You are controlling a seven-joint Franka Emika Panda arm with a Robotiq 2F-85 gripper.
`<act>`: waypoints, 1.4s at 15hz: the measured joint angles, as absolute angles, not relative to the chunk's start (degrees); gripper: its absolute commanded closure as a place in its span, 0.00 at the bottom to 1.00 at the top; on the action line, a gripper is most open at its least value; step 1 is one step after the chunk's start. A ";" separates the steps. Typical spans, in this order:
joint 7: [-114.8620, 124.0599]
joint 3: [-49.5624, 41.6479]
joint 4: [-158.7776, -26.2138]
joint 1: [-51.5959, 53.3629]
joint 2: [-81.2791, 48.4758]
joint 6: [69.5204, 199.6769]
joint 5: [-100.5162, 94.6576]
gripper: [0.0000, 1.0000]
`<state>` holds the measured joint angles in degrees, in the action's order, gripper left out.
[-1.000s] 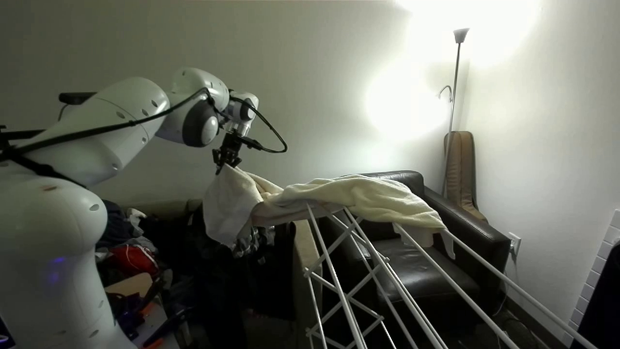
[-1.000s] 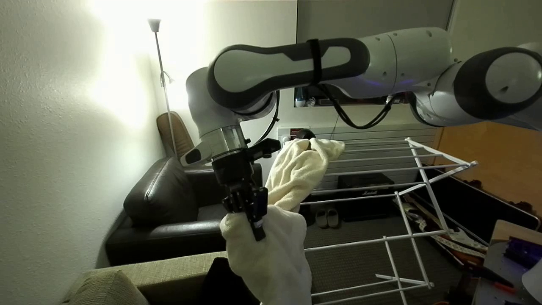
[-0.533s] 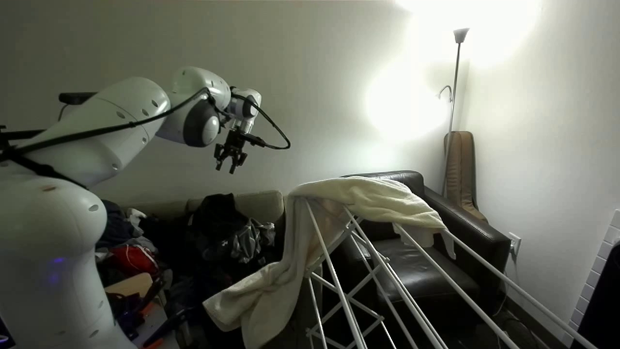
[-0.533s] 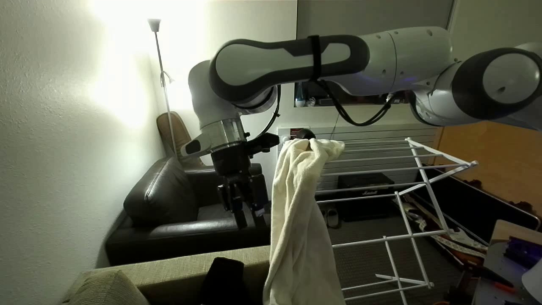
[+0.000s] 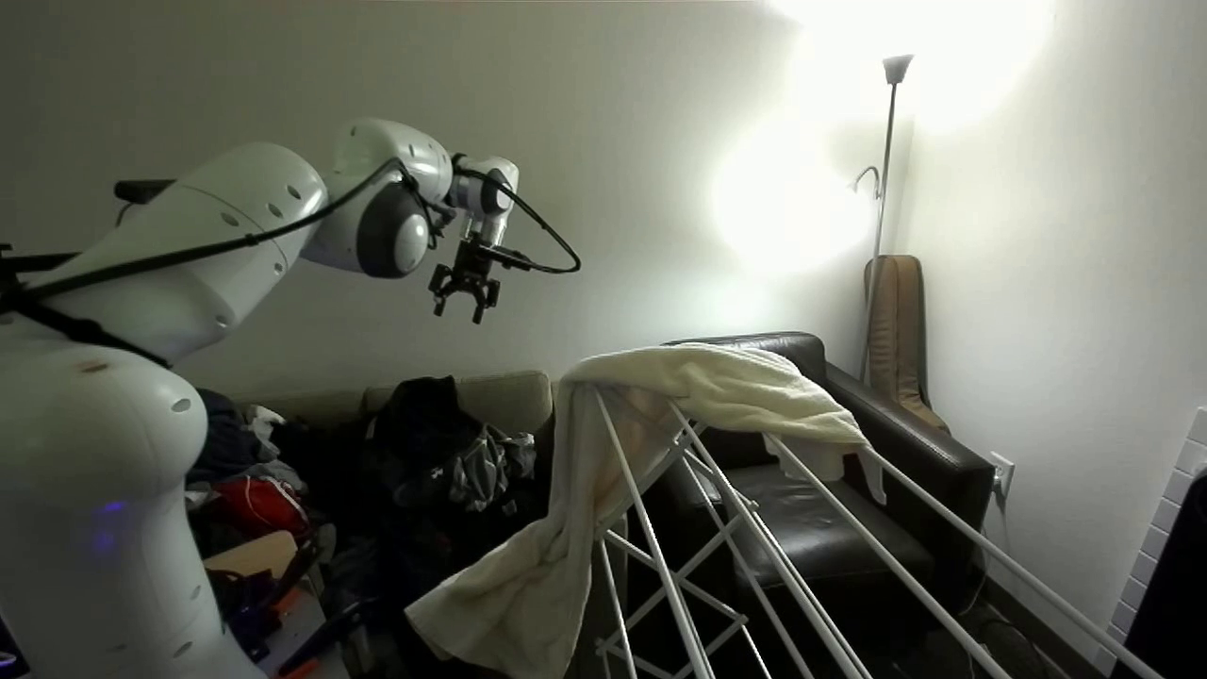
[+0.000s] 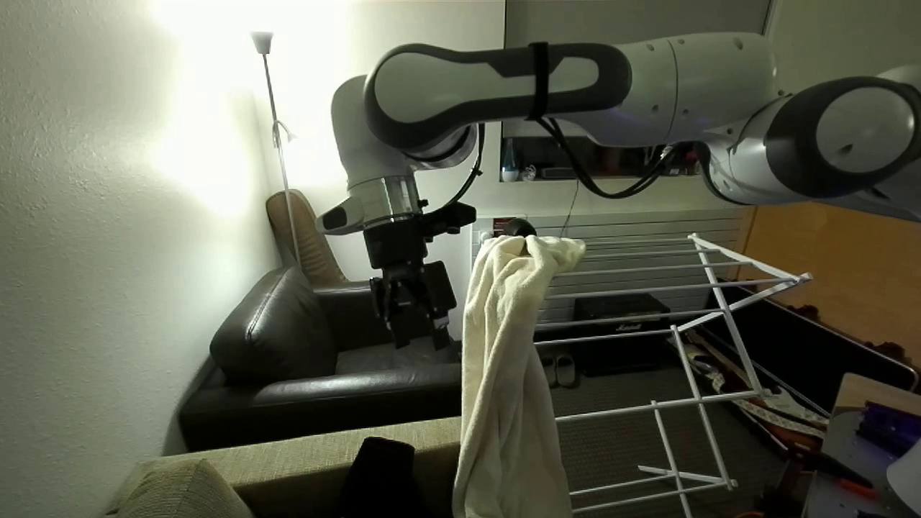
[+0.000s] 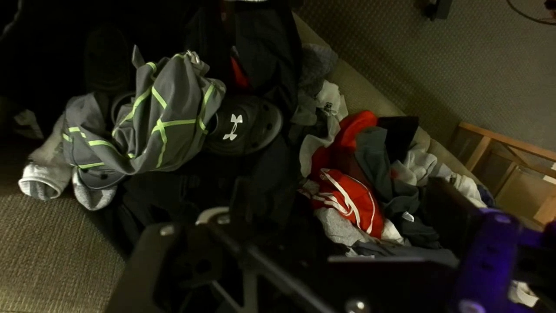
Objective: Take the towel and put it on the couch
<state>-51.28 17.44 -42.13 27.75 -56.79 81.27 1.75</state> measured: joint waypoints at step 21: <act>-28.88 13.97 -53.95 18.21 -47.50 88.50 11.37 0.00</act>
